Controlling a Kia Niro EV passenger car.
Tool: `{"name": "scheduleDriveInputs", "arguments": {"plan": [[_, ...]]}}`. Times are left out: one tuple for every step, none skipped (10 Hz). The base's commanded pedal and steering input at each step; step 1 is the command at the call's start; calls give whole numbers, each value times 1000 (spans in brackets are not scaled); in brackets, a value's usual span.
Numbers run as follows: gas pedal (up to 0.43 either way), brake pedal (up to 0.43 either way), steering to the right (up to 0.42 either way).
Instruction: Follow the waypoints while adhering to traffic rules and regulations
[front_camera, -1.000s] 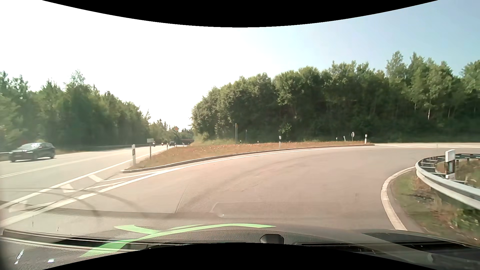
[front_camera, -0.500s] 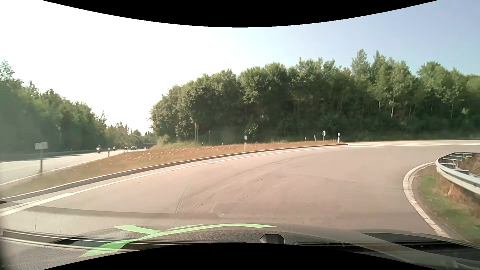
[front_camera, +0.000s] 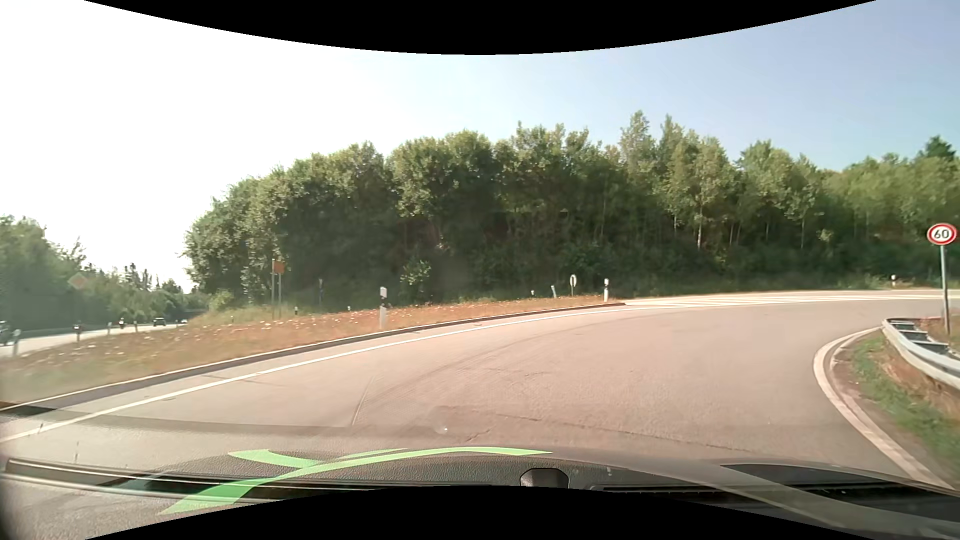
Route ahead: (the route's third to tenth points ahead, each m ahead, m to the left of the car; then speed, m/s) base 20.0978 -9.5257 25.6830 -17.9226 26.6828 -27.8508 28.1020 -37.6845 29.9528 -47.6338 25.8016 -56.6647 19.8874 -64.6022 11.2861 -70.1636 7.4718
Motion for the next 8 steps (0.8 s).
{"name": "scheduleDriveInputs", "arguments": {"plan": [[150,0,219],[150,0,219],[150,0,219],[150,0,218],[150,0,215],[150,0,210],[150,0,204],[150,0,197]]}}
